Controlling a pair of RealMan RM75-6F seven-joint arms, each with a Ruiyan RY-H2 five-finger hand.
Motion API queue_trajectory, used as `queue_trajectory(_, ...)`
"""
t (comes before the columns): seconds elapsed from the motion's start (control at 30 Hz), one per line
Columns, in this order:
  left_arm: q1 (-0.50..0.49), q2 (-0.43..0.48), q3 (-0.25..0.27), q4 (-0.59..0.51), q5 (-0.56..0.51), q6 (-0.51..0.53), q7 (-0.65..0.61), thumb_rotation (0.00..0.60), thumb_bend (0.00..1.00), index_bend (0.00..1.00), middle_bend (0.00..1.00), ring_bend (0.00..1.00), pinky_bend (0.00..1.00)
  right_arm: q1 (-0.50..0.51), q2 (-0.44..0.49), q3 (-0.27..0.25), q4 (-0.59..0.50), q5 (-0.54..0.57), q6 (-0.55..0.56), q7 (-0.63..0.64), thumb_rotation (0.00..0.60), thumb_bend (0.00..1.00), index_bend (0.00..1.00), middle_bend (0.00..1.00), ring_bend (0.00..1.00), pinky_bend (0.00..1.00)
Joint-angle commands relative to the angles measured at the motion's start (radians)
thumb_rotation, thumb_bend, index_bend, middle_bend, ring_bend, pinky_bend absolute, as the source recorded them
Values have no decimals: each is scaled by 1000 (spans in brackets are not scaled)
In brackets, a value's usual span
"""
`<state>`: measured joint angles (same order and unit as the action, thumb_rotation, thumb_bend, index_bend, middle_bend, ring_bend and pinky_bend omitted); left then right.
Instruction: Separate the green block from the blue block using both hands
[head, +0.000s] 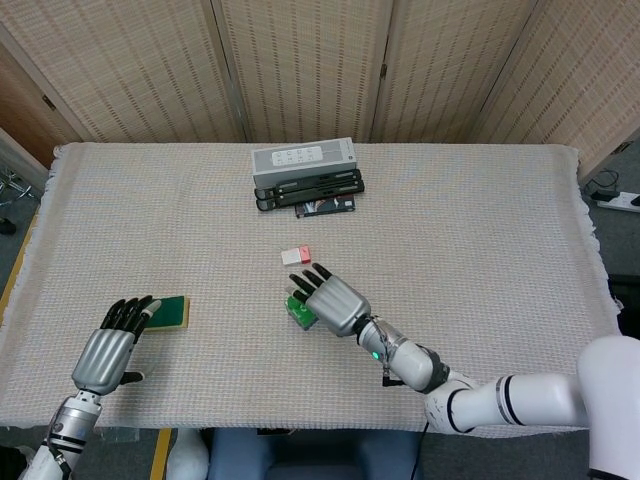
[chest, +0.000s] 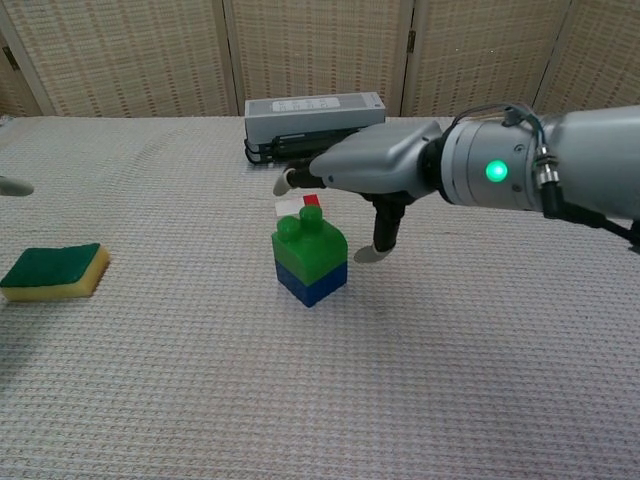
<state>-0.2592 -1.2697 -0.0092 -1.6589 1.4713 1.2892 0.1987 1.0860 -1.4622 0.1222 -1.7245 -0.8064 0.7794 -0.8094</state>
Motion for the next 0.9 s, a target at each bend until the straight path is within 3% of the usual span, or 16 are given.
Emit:
queue_trajectory(0.03, 0, 2, -1, 1, 0, 1, -5, 600, 256, 99, 80, 0, 34, 32, -41, -10, 40, 37, -3, -8, 600, 340, 0, 34, 34, 0)
queue_trajectory(0.3, 1, 8, 4, 2, 2, 0, -15, 600, 256, 99, 81, 0, 34, 79, -110, -21, 111, 82, -2, 4, 600, 340, 0, 81, 62, 0)
queue_trajectory(0.5, 3, 10, 7, 3, 4, 0, -17, 600, 257, 97, 80, 0, 34, 97, -134, -36, 140, 98, 4, 18, 600, 340, 5, 144, 139, 0)
queue_trajectory(0.73, 0, 8, 9, 6, 3, -6, -14, 600, 257, 97, 80, 0, 34, 93, -154, -48, 167, 59, 27, 50, 600, 340, 164, 288, 230, 15)
queue_trajectory(0.9, -1, 4, 9, 10, -1, -9, -4, 600, 256, 97, 80, 0, 34, 89, -171, -54, 191, 41, 42, 60, 600, 340, 218, 327, 254, 27)
